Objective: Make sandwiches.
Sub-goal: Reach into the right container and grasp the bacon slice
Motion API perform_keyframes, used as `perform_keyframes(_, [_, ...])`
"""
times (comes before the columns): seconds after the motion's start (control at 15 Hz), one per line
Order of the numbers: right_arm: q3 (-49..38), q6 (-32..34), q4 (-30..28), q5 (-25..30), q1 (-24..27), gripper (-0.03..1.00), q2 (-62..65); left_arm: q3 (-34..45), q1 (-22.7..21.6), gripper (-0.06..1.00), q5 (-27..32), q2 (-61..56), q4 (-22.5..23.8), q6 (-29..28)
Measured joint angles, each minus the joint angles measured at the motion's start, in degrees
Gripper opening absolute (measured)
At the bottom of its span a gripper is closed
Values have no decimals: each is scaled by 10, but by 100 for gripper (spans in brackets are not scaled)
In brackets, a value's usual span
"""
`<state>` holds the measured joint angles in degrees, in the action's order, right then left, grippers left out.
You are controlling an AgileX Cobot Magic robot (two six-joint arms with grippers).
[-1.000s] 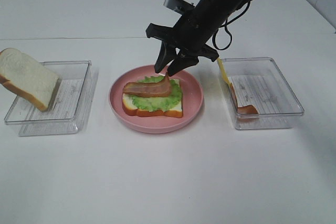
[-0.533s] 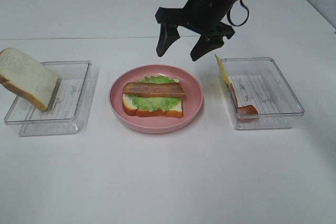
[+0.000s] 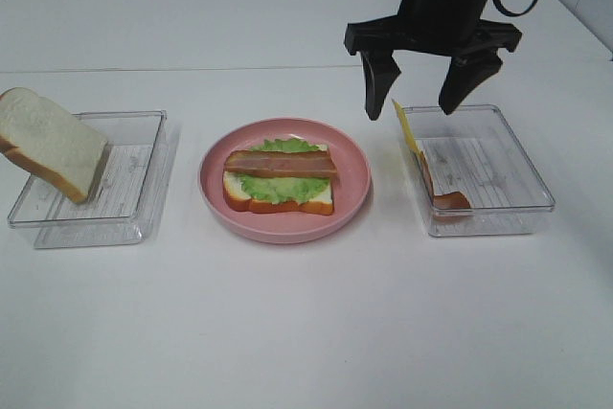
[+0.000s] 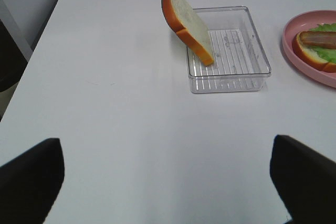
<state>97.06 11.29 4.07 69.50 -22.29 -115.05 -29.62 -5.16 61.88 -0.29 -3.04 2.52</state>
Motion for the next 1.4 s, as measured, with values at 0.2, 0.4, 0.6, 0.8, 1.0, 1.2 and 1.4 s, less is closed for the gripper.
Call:
perform_keyframes(0.2, [-80,6,-8,-9,0,81,18,0,0,99,0,0,0,0])
perform_keyframes(0.4, [-108,6,-9,-68,2,81,0,0,0,99,0,0,0,0])
perform_keyframes(0.6, [-111,0,-8,-93,32,80,-33,0,0,99,0,0,0,0])
perform_keyframes(0.8, [-112,-7,-3,-101,34,74,-38,0,0,99,0,0,0,0])
perform_keyframes(1.0, [-112,-10,8,-104,34,54,-38,0,0,99,0,0,0,0])
perform_keyframes(1.2, [-112,-10,8,-104,34,41,-38,0,0,99,0,0,0,0])
perform_keyframes(1.4, [-112,-10,9,-104,34,37,-38,0,0,99,0,0,0,0])
